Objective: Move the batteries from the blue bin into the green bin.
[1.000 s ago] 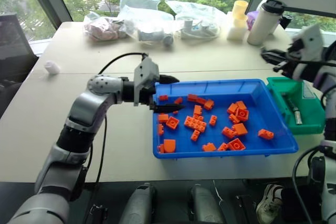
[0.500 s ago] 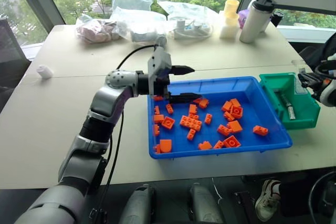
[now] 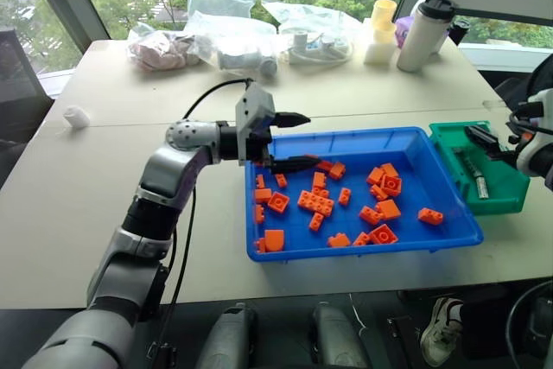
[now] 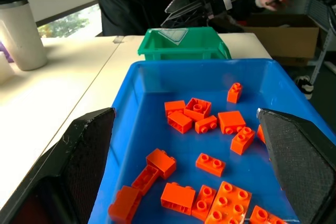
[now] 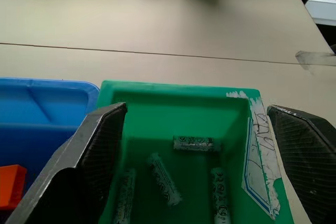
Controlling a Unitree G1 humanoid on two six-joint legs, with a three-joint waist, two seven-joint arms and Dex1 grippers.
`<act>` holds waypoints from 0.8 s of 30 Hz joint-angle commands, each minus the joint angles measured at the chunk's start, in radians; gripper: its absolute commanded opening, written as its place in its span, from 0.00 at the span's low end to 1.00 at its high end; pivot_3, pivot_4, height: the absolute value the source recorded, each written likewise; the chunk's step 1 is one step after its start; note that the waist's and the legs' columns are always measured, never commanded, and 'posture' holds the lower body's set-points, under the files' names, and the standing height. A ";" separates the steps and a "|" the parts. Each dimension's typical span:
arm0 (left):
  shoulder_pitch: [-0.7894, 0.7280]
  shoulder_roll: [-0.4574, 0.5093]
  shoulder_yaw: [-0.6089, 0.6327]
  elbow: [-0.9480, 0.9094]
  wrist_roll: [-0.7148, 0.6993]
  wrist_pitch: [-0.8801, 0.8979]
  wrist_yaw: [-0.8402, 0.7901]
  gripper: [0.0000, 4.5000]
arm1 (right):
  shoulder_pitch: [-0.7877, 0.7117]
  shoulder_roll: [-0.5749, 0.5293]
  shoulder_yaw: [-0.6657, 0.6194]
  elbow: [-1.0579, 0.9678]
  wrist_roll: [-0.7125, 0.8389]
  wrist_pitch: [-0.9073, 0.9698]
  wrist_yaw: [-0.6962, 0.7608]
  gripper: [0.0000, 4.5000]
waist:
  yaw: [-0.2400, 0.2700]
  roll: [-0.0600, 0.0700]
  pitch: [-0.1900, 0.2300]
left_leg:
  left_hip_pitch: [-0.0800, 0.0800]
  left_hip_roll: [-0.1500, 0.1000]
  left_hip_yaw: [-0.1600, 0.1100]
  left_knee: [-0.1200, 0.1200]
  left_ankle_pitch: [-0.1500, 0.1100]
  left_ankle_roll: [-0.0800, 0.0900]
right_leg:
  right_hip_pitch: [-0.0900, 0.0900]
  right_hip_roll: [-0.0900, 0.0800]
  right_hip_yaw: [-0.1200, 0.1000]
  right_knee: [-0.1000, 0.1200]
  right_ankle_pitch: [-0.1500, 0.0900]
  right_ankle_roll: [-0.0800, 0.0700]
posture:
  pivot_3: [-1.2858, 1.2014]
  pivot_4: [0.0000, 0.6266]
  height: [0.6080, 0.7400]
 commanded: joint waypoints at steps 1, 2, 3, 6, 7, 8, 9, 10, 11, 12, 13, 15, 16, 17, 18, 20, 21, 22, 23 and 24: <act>0.015 0.047 0.046 -0.066 -0.018 0.022 -0.001 1.00 | -0.001 -0.031 -0.022 -0.083 0.053 -0.045 0.057 0.99 | -0.001 0.000 0.000 | 0.000 0.000 0.000 0.000 0.000 0.000 | 0.000 0.000 0.000 0.000 0.000 0.000 | 0.52 0.24 1.00; 0.030 0.076 0.060 -0.091 -0.023 0.039 -0.002 1.00 | 0.017 -0.035 -0.030 -0.119 0.076 -0.054 0.091 0.99 | -0.002 0.000 0.000 | 0.000 0.000 0.000 0.000 0.000 0.000 | 0.000 0.000 0.000 0.000 0.000 0.000 | 0.52 0.24 1.00; 0.048 0.110 0.077 -0.121 -0.033 0.062 -0.001 1.00 | 0.041 -0.040 -0.040 -0.156 0.100 -0.060 0.128 0.99 | -0.003 0.000 0.000 | 0.000 0.000 0.000 0.000 0.000 0.000 | 0.000 0.000 0.000 0.000 0.000 0.000 | 0.52 0.24 1.00; 0.116 0.214 0.146 -0.233 -0.084 0.155 0.006 1.00 | 0.144 -0.074 -0.095 -0.263 0.180 -0.034 0.230 0.99 | -0.002 0.000 0.000 | 0.000 0.001 -0.001 -0.002 0.000 0.000 | -0.001 0.001 0.000 0.000 0.000 0.000 | 0.52 0.24 1.00; 0.138 0.245 0.168 -0.266 -0.101 0.185 0.012 1.00 | 0.177 -0.085 -0.119 -0.290 0.204 -0.021 0.254 0.99 | -0.001 0.000 0.000 | 0.000 0.001 -0.002 -0.002 0.000 0.000 | 0.000 0.001 0.000 -0.001 0.000 0.000 | 0.52 0.24 1.00; 0.160 0.273 0.191 -0.298 -0.116 0.215 0.023 1.00 | 0.211 -0.094 -0.145 -0.313 0.226 -0.007 0.275 0.99 | 0.001 0.000 0.000 | 0.000 0.001 -0.001 -0.001 0.000 0.001 | 0.000 0.001 0.000 -0.001 0.000 0.000 | 0.52 0.24 1.00; 0.181 0.298 0.212 -0.326 -0.131 0.244 0.033 1.00 | 0.242 -0.101 -0.171 -0.335 0.247 0.007 0.291 0.99 | 0.004 0.000 0.000 | 0.000 0.001 -0.002 -0.001 -0.001 0.001 | 0.001 0.000 0.000 -0.001 0.000 0.000 | 0.52 0.24 1.00; 0.208 0.328 0.239 -0.356 -0.145 0.276 0.045 1.00 | 0.282 -0.109 -0.200 -0.360 0.270 0.028 0.312 0.99 | 0.005 0.000 0.000 | 0.000 0.001 -0.002 -0.001 -0.001 0.001 | 0.003 0.000 -0.001 -0.002 0.000 0.000 | 0.52 0.24 1.00; 0.234 0.351 0.264 -0.382 -0.158 0.306 0.058 1.00 | 0.322 -0.116 -0.224 -0.385 0.290 0.046 0.335 0.99 | 0.007 0.000 0.000 | 0.001 0.001 -0.003 0.000 -0.001 0.001 | 0.004 0.000 -0.001 -0.003 0.000 0.000 | 0.52 0.24 1.00; 0.265 0.371 0.297 -0.408 -0.179 0.344 0.076 1.00 | 0.366 -0.114 -0.254 -0.418 0.312 0.044 0.366 0.99 | 0.009 0.000 0.000 | 0.002 0.001 -0.003 0.000 -0.001 0.002 | 0.005 0.000 -0.002 -0.003 0.000 0.000 | 0.52 0.24 1.00; 0.295 0.388 0.325 -0.433 -0.199 0.376 0.092 1.00 | 0.402 -0.113 -0.279 -0.444 0.336 0.057 0.386 0.99 | 0.010 0.000 0.000 | 0.003 0.001 -0.003 0.000 -0.002 0.002 | 0.007 0.000 -0.002 -0.004 0.000 0.000 | 0.52 0.24 1.00; 0.361 0.411 0.363 -0.479 -0.218 0.415 0.123 1.00 | 0.453 -0.111 -0.314 -0.472 0.376 0.090 0.403 0.99 | 0.009 0.000 0.000 | 0.003 0.001 -0.004 0.000 -0.002 0.002 | 0.007 0.000 -0.002 -0.004 0.000 0.000 | 0.52 0.24 1.00; 0.391 0.414 0.379 -0.497 -0.227 0.430 0.141 1.00 | 0.475 -0.111 -0.323 -0.477 0.384 0.100 0.406 0.99 | 0.008 0.000 0.000 | 0.003 0.001 -0.004 0.000 -0.002 0.002 | 0.007 0.000 -0.002 -0.004 0.000 0.000 | 0.52 0.24 1.00; 0.421 0.408 0.400 -0.514 -0.242 0.448 0.166 1.00 | 0.499 -0.109 -0.328 -0.479 0.388 0.101 0.411 0.99 | 0.007 0.000 0.000 | 0.004 0.001 -0.004 0.000 -0.002 0.002 | 0.008 -0.001 -0.002 -0.004 0.000 0.000 | 0.52 0.24 1.00; 0.442 0.405 0.417 -0.527 -0.256 0.462 0.185 1.00 | 0.517 -0.107 -0.333 -0.482 0.392 0.100 0.414 0.99 | 0.007 0.000 0.000 | 0.004 0.001 -0.004 0.000 -0.002 0.002 | 0.008 -0.001 -0.002 -0.004 0.000 0.000 | 0.52 0.24 1.00; 0.491 0.383 0.448 -0.554 -0.277 0.487 0.238 1.00 | 0.552 -0.108 -0.329 -0.466 0.388 0.091 0.427 0.99 | 0.009 0.000 0.000 | 0.004 0.001 -0.004 0.000 -0.002 0.002 | 0.009 -0.001 -0.002 -0.004 0.000 0.000 | 0.52 0.24 1.00; 0.518 0.375 0.457 -0.565 -0.281 0.492 0.257 1.00 | 0.566 -0.111 -0.319 -0.455 0.380 0.082 0.430 0.99 | 0.009 0.000 0.000 | 0.004 0.001 -0.004 0.000 -0.002 0.002 | 0.009 -0.003 -0.002 -0.004 0.000 0.000 | 0.52 0.24 1.00; 0.545 0.369 0.458 -0.575 -0.277 0.488 0.275 1.00 | 0.572 -0.115 -0.304 -0.438 0.371 0.068 0.435 0.99 | 0.009 0.000 0.000 | 0.004 0.001 -0.004 0.000 -0.002 0.002 | 0.009 -0.004 -0.002 -0.004 0.000 0.000 | 0.52 0.24 1.00; 0.560 0.363 0.462 -0.581 -0.278 0.487 0.291 1.00 | 0.573 -0.119 -0.291 -0.425 0.365 0.056 0.437 0.99 | 0.009 0.000 0.000 | 0.004 0.001 -0.004 0.000 -0.002 0.002 | 0.009 -0.004 -0.002 -0.005 0.000 0.000 | 0.52 0.24 1.00; 0.568 0.356 0.470 -0.583 -0.285 0.488 0.306 1.00 | 0.569 -0.121 -0.281 -0.416 0.362 0.046 0.435 0.99 | 0.009 0.000 0.000 | 0.004 0.001 -0.004 0.000 -0.002 0.002 | 0.009 -0.004 -0.002 -0.004 0.000 0.000 | 0.52 0.24 1.00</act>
